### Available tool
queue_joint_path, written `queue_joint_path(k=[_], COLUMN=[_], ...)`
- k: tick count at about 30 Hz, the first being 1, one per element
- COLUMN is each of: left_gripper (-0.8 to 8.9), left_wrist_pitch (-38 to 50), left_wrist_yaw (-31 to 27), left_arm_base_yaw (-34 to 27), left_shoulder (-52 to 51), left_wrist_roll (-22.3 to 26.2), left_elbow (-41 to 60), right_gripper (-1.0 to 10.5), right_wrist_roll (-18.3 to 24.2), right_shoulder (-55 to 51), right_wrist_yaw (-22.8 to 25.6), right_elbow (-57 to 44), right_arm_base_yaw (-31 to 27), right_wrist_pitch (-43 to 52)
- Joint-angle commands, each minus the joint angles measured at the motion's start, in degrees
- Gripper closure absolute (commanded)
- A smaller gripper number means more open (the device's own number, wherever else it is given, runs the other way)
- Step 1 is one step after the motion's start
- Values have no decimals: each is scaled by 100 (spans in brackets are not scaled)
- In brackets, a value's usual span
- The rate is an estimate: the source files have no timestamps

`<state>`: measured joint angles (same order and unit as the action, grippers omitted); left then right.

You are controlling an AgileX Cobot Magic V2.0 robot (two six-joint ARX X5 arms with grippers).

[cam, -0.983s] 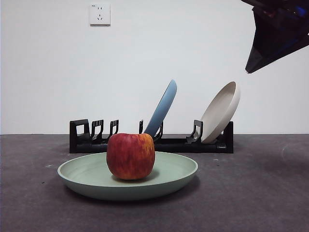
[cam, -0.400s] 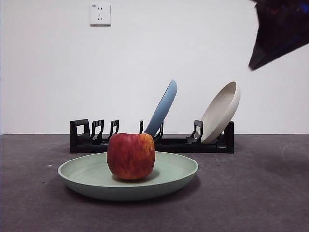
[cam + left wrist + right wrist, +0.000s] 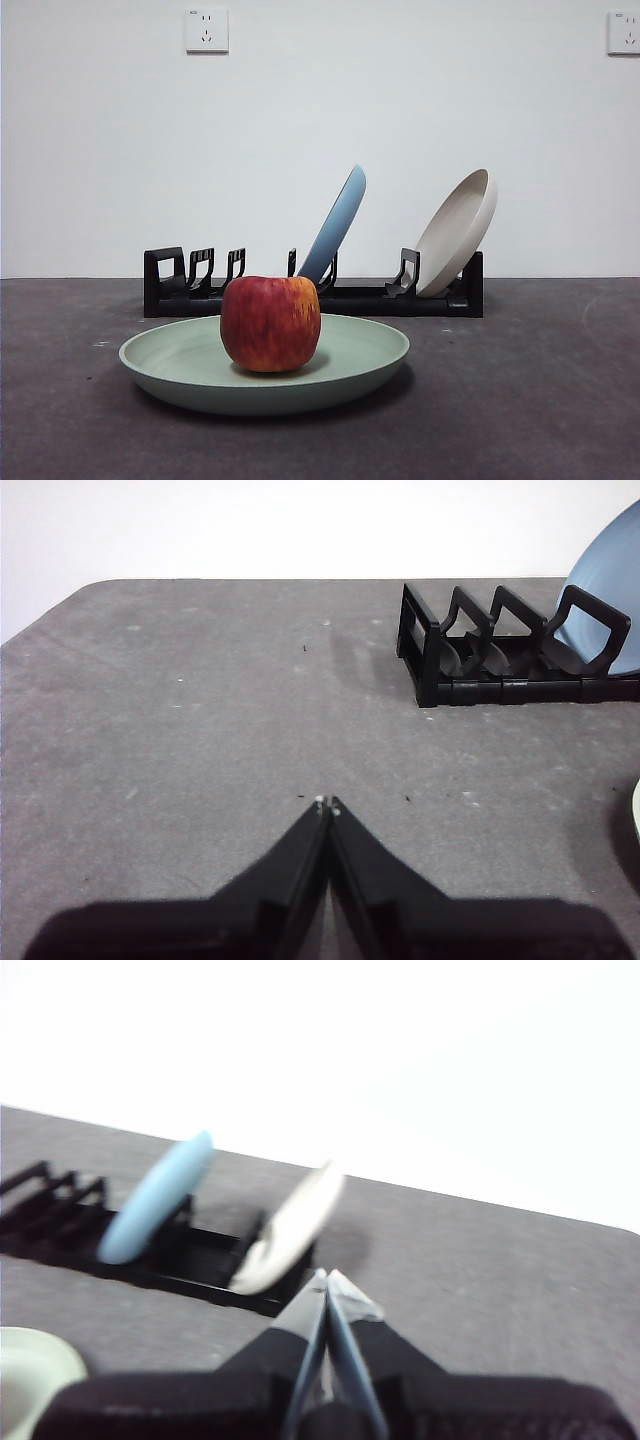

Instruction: Take the green plate from the plate rack,put the plate on the table,take the apple from the table,put the apple in the plate

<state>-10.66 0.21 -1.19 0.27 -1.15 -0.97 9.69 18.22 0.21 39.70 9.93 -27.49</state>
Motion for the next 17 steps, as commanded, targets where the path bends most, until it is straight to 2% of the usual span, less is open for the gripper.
queue_joint_path(k=[1,5,9,13,17], left_gripper=[817,817,817,817,817], left_wrist_pitch=[9,9,9,11,11], left_wrist_yaw=[-7,-7,-7,-7,-7], left_arm_base_yaw=[-20,-20,-20,-20,-20], left_shoulder=[-15,-15,-15,-15,-15], left_wrist_roll=[-22,-22,-20,-20,-20], left_elbow=[76,76,76,76,76], right_gripper=[946,946,946,946,946], right_wrist_roll=[9,-304,-564,-802,-883], right_shoulder=[-437,-994,-1491,-1814,-1816], right_wrist_yaw=[-31,-319,-326,-310,-326], right_elbow=[-879,-2081,-3025,-3622,-3770], right_arm_base_yaw=[-168,-310,-356,-356,-361], right_wrist_pitch=[431,1366,1864,1956,1784])
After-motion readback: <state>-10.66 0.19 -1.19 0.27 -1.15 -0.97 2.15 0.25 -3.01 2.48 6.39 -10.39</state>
